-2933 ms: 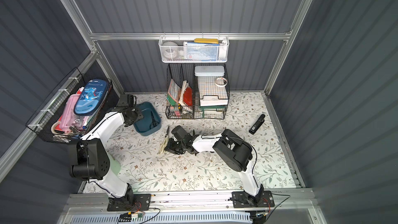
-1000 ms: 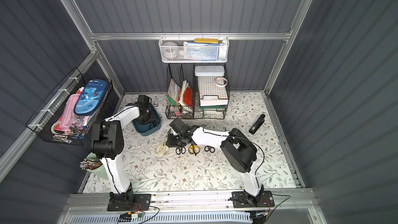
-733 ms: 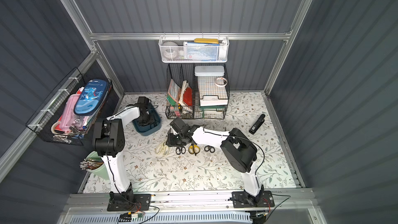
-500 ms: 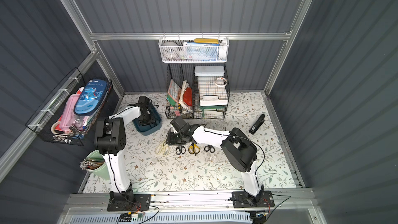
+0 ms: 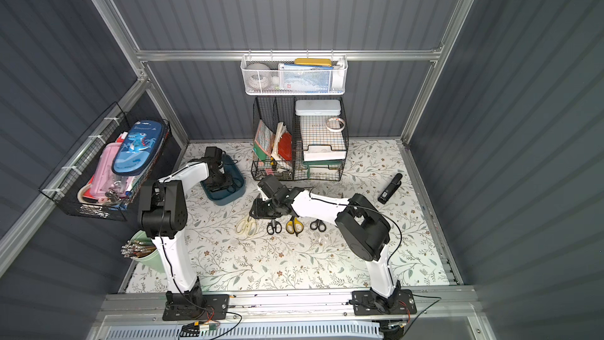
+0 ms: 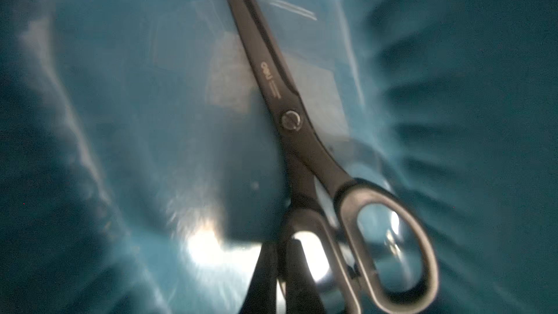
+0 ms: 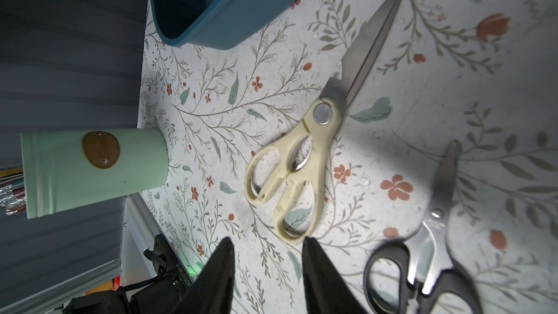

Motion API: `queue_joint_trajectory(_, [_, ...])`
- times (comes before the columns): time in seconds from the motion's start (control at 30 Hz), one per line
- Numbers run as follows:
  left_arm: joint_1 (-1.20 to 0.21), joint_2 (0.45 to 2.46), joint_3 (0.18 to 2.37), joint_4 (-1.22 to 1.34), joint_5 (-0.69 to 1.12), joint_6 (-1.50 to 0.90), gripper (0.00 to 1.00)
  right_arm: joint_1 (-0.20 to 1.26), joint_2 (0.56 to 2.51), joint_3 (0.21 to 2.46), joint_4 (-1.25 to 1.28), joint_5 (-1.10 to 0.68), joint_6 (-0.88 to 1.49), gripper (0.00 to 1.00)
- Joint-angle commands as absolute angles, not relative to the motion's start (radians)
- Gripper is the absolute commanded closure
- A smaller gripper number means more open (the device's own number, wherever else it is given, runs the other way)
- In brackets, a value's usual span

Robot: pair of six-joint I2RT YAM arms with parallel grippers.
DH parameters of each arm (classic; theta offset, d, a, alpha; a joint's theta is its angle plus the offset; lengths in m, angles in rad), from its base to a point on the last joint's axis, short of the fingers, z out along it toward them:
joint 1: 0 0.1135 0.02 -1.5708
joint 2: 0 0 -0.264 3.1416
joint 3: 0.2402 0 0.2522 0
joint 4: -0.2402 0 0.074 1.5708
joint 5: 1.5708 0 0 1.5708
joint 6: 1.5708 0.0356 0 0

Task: Take the scissors out of the storage box
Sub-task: Pick up the scissors from the storage box.

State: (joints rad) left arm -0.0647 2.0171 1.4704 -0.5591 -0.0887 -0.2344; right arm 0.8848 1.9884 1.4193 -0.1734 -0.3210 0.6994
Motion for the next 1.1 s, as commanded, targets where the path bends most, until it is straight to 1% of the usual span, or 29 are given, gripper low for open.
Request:
queue_joint_trajectory(0.0, [-0.065, 1.888, 1.477, -0.550, -0.083, -0.172, 1.00, 0.879, 1.977, 1.458, -0.182, -0.319, 0.663, 0.59])
queue_joint_trajectory(0.2, [-0.083, 1.777, 1.467, -0.568, -0.078, -0.133, 1.00, 0.873, 1.958, 1.494, -0.191, -0.306, 0.639, 0.59])
queue_joint_trajectory(0.3, [-0.107, 1.716, 1.453, -0.558, -0.065, -0.096, 1.00, 0.863, 1.913, 1.466, -0.145, -0.271, 0.632, 0.52])
queue_joint_trajectory(0.43, [-0.158, 1.642, 1.427, -0.520, -0.020, -0.041, 1.00, 0.835, 1.822, 1.400, -0.066, -0.186, 0.603, 0.47])
queue_joint_trajectory(0.57, [-0.227, 1.594, 1.380, -0.499, 0.029, 0.018, 1.00, 0.789, 1.776, 1.412, -0.111, -0.176, 0.550, 0.44])
queue_joint_trajectory(0.77, [-0.246, 1.547, 1.342, -0.471, 0.150, 0.015, 1.00, 0.738, 1.744, 1.412, -0.132, -0.183, 0.519, 0.43])
queue_joint_trajectory(1.07, [-0.287, 1.527, 1.335, -0.469, 0.187, 0.009, 1.00, 0.742, 1.810, 1.486, -0.146, -0.237, 0.489, 0.45])
